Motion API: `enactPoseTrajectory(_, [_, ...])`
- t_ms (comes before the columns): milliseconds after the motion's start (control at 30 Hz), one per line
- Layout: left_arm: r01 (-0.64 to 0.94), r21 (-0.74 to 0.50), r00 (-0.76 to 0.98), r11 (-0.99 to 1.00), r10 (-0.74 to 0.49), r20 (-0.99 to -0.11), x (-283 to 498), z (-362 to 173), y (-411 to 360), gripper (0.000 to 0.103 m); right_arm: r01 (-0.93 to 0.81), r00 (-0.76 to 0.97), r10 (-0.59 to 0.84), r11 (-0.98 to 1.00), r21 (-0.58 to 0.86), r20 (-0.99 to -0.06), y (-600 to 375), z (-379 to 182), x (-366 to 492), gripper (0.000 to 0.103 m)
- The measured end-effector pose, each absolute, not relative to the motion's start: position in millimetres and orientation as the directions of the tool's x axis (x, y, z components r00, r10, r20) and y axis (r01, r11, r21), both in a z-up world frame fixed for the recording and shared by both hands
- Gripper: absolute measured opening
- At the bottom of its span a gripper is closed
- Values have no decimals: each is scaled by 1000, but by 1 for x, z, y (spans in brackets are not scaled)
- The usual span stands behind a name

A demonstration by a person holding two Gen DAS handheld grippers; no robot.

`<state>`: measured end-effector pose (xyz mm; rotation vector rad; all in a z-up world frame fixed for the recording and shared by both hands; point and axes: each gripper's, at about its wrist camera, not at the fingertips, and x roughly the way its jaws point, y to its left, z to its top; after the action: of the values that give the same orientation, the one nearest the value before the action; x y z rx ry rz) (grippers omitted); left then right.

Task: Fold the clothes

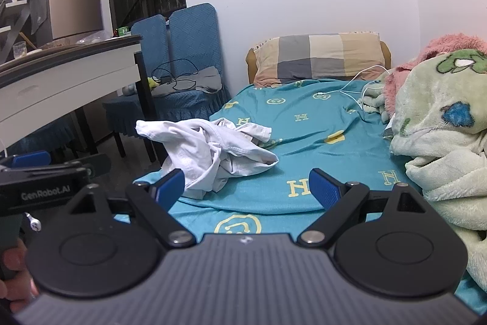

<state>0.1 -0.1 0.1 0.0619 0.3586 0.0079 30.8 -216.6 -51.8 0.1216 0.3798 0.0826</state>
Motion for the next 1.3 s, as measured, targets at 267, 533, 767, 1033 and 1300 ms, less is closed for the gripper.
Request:
enactPoseTrajectory(267, [19, 99, 932, 995, 18, -363, 2, 1, -10, 103, -50, 924, 98, 989, 139, -370, -214, -53, 30, 90])
enactPoseTrajectory(533, [23, 78, 936, 997, 6, -352, 0, 1, -5, 103, -44, 925, 95, 988, 145, -368, -217, -53, 30, 90])
enactPoseTrajectory(767, [28, 69, 935, 997, -1, -355, -2, 1, -4, 103, -43, 926, 92, 989, 141, -367, -217, -53, 30, 90])
enactPoseTrajectory(1033, [14, 68, 928, 998, 12, -371, 2, -2, -4, 103, -39, 925, 90, 989, 143, -369, -218, -52, 30, 90])
enactPoseTrajectory(1300, [21, 52, 926, 998, 0, -377, 5, -2, 2, 103, -40, 924, 91, 989, 143, -370, -217, -51, 29, 90])
